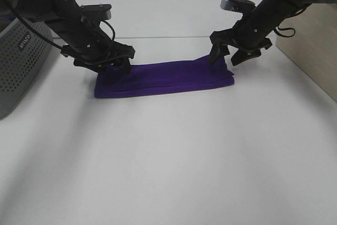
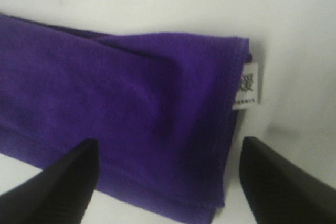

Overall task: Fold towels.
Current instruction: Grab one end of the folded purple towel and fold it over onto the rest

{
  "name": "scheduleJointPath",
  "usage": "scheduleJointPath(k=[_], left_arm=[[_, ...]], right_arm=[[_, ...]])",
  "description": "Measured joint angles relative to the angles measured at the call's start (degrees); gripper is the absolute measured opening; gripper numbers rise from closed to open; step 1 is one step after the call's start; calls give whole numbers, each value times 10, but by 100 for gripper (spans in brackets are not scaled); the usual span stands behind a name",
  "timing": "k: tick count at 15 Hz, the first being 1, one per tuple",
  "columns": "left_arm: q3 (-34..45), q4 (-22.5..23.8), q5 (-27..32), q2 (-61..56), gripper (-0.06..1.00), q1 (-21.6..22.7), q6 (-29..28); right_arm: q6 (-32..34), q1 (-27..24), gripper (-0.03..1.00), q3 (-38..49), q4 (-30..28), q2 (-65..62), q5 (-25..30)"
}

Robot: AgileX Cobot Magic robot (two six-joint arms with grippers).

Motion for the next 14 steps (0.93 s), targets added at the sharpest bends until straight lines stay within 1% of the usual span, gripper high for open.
scheduleJointPath(k=[1, 2, 3, 5, 6, 8, 10, 11, 14], left_arm=[[-11, 0, 30, -2, 76, 0, 0], [-31, 3, 71, -6, 78, 0, 0], [-58, 13, 112, -11, 78, 2, 0], [-104, 13, 197, -12, 78, 22, 0], [-111, 13, 214, -11, 78, 32, 2], [-117, -2, 257, 13, 78, 68, 19], [-117, -32, 273, 41, 78, 97, 41], [-117, -56, 273, 53, 78, 114, 58], [-117, -164, 286, 79, 78, 157, 123]], right_arm=[[9, 0, 80, 0, -35, -3, 20], [30, 0, 82, 0, -76, -11, 38], [55, 0, 83, 0, -115, -23, 56], [105, 0, 83, 0, -169, -60, 91], [113, 0, 83, 0, -178, -70, 101], [125, 0, 83, -1, -193, -104, 127], [132, 0, 83, -1, -194, -132, 144], [134, 0, 83, -1, -195, -143, 152], [134, 0, 83, -1, -195, -156, 168]])
